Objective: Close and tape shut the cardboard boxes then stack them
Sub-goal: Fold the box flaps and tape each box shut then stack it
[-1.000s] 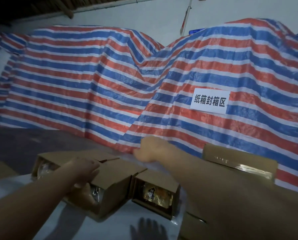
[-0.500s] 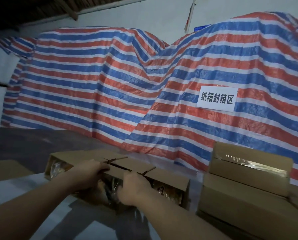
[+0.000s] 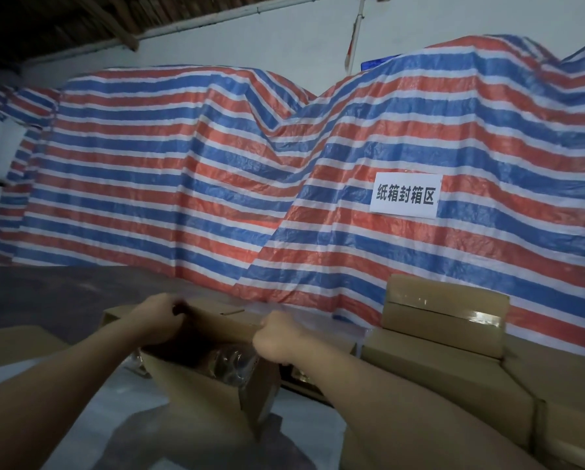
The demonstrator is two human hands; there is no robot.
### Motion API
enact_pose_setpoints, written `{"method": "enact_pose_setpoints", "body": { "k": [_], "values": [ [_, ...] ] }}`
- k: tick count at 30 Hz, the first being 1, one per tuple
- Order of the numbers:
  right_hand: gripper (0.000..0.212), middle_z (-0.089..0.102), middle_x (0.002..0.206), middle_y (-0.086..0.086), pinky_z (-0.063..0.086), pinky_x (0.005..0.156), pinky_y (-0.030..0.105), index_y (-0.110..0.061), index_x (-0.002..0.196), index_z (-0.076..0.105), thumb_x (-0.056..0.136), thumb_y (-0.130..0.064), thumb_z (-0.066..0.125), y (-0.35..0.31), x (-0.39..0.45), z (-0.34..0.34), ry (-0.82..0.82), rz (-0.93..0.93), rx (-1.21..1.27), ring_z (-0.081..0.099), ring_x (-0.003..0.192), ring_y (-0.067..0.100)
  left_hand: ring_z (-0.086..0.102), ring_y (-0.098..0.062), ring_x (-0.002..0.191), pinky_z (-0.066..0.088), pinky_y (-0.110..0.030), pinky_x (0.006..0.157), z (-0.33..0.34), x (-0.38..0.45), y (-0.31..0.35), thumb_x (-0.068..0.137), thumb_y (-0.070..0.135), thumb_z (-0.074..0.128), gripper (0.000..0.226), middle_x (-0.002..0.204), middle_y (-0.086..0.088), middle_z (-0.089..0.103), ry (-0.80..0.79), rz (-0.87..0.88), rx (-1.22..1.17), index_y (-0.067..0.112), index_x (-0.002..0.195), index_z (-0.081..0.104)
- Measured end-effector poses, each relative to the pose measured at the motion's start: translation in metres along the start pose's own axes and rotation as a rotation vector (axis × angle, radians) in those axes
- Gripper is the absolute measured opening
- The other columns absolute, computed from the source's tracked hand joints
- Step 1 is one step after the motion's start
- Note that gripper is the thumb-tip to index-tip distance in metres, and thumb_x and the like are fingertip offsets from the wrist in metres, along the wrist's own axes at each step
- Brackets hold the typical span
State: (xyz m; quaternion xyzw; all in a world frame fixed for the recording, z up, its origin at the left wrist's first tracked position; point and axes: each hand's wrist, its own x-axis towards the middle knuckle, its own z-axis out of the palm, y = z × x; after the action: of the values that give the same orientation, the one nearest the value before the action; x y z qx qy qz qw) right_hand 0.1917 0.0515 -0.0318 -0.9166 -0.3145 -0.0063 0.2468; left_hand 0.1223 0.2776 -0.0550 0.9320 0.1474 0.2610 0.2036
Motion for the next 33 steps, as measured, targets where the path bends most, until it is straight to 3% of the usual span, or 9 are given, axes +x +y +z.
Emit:
{"method": "enact_pose_setpoints", "body": {
  "k": [8, 13, 15, 17, 19, 24, 27, 30, 33],
  "values": [
    [0.006, 0.065, 0.093, 0.011, 0.064, 0.073, 0.039, -0.017, 0.086, 0.054, 0.090, -0.016, 0.049, -0.015, -0.043, -0.025, -0.053, 0.067, 0.138, 0.069, 0.082, 0.028, 0.058, -0.011, 0.094, 0.043, -0.026, 0.083, -0.022, -0.025, 0.012, 0.094, 0.019, 0.061, 0.010, 0.095, 0.007, 0.061, -0.008, 0.015, -0.121, 0.027, 0.100, 0.064],
    [0.009, 0.059, 0.096, 0.011, 0.063, 0.067, 0.035, -0.017, 0.087, 0.049, 0.096, -0.012, 0.049, -0.019, -0.081, -0.052, -0.061, 0.117, 0.229, 0.066, 0.088, 0.029, 0.065, -0.026, 0.097, 0.050, -0.031, 0.072, -0.055, -0.053, 0.041, 0.091, 0.012, 0.064, 0.016, 0.108, -0.011, 0.066, -0.240, -0.154, -0.582, 0.015, 0.107, 0.062],
    [0.003, 0.059, 0.099, 0.011, 0.063, 0.076, 0.038, -0.014, 0.096, 0.050, 0.099, -0.013, 0.049, -0.015, -0.101, -0.062, -0.073, 0.143, 0.263, 0.067, 0.096, 0.030, 0.066, -0.032, 0.099, 0.052, -0.036, 0.071, -0.066, -0.070, 0.053, 0.088, 0.016, 0.067, 0.028, 0.111, -0.015, 0.067, -0.315, -0.185, -0.655, 0.010, 0.114, 0.059],
    [0.018, 0.059, 0.102, 0.011, 0.062, 0.081, 0.040, -0.011, 0.120, 0.050, 0.102, -0.014, 0.049, -0.010, -0.123, -0.073, -0.069, 0.161, 0.291, 0.066, 0.107, 0.034, 0.066, -0.036, 0.101, 0.054, -0.039, 0.073, -0.073, -0.090, 0.065, 0.082, 0.021, 0.070, 0.043, 0.114, -0.019, 0.066, -0.353, -0.182, -0.752, 0.006, 0.120, 0.057],
    [0.030, 0.059, 0.099, 0.011, 0.064, 0.069, 0.036, -0.010, 0.133, 0.046, 0.103, -0.016, 0.049, -0.004, -0.149, -0.085, -0.062, 0.183, 0.321, 0.068, 0.100, 0.033, 0.065, -0.039, 0.104, 0.055, -0.045, 0.079, -0.073, -0.113, 0.078, 0.075, 0.022, 0.074, 0.055, 0.118, -0.021, 0.064, -0.351, -0.173, -0.881, 0.007, 0.124, 0.055],
    [0.006, 0.063, 0.100, 0.011, 0.060, 0.054, 0.032, -0.022, 0.100, 0.053, 0.099, -0.021, 0.059, 0.024, -0.226, -0.098, -0.033, 0.226, 0.401, 0.066, 0.088, 0.027, 0.064, -0.034, 0.097, 0.055, -0.045, 0.079, -0.049, -0.172, 0.126, 0.080, 0.020, 0.071, 0.051, 0.116, -0.019, 0.064, -0.356, -0.219, -1.145, 0.007, 0.126, 0.055],
    [0.008, 0.064, 0.105, 0.016, 0.063, 0.064, 0.037, -0.021, 0.097, 0.054, 0.097, -0.022, 0.062, 0.050, -0.270, -0.107, 0.031, 0.308, 0.347, 0.068, 0.092, 0.031, 0.064, -0.033, 0.092, 0.055, -0.040, 0.067, -0.033, -0.203, 0.161, 0.079, 0.016, 0.068, 0.051, 0.120, -0.021, 0.061, -0.475, -0.224, -1.207, 0.009, 0.127, 0.051],
    [0.013, 0.070, 0.106, 0.016, 0.061, 0.082, 0.045, -0.015, 0.103, 0.060, 0.095, -0.023, 0.065, 0.075, -0.303, -0.127, 0.071, 0.386, 0.325, 0.071, 0.094, 0.032, 0.070, -0.029, 0.075, 0.057, -0.035, 0.061, -0.017, -0.225, 0.194, 0.078, 0.016, 0.070, 0.040, 0.093, -0.017, 0.072, -0.504, -0.282, -1.234, 0.008, 0.115, 0.057],
    [0.018, 0.075, 0.100, 0.015, 0.062, 0.081, 0.046, -0.014, 0.109, 0.062, 0.093, -0.022, 0.066, 0.096, -0.326, -0.147, 0.139, 0.429, 0.349, 0.075, 0.089, 0.032, 0.069, -0.024, 0.054, 0.057, -0.031, 0.055, -0.002, -0.238, 0.229, 0.083, 0.015, 0.065, 0.029, 0.066, -0.011, 0.072, -0.577, -0.297, -1.276, 0.007, 0.109, 0.057]
  ]
}}
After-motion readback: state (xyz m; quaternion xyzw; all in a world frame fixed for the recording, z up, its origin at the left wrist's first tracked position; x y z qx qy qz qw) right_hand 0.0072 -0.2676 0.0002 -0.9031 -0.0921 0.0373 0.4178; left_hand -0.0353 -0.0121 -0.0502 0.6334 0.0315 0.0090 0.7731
